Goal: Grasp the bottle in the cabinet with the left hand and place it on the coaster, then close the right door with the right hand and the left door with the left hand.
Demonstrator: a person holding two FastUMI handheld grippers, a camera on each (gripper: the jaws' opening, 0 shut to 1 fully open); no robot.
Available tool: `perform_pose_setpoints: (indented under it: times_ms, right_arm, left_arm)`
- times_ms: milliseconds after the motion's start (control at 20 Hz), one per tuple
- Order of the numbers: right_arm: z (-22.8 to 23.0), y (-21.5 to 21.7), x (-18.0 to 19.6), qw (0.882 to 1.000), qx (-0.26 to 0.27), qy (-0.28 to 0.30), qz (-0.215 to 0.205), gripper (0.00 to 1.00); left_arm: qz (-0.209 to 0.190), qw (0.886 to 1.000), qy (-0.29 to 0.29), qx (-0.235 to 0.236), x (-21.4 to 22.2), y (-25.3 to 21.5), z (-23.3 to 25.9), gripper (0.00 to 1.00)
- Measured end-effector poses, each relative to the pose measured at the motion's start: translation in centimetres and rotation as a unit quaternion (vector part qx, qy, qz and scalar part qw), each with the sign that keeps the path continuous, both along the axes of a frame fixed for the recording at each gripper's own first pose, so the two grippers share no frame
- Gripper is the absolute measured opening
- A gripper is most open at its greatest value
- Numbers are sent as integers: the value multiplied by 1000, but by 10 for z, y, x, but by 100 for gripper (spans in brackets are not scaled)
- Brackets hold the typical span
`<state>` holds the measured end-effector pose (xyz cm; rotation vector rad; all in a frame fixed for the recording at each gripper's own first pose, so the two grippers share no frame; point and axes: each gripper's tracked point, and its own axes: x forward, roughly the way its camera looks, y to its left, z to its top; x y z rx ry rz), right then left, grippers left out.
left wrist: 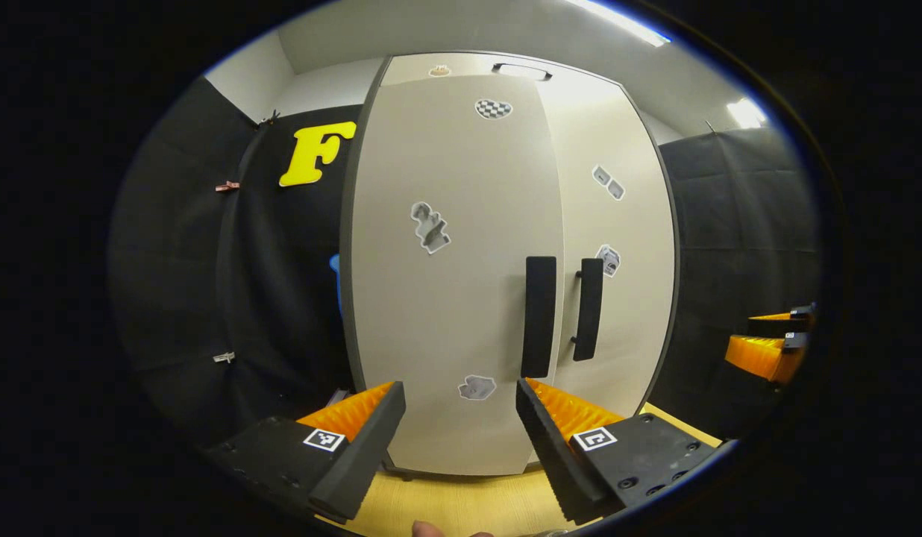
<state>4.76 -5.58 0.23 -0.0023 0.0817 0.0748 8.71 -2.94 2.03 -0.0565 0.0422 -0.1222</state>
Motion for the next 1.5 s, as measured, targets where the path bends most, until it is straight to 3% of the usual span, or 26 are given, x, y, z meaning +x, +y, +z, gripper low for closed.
perform_pose_setpoints:
  times_ms: [750, 1500]
  right_arm:
    - [10, 28, -41, 1000, 11, -18, -1, 98]
    - [12, 24, -47, 1000, 13, -19, 1, 98]
  left_arm:
    - [24, 1000, -2, -2, -85, 37, 2, 95]
    - [19, 1000, -4, 5, -98, 29, 3, 95]
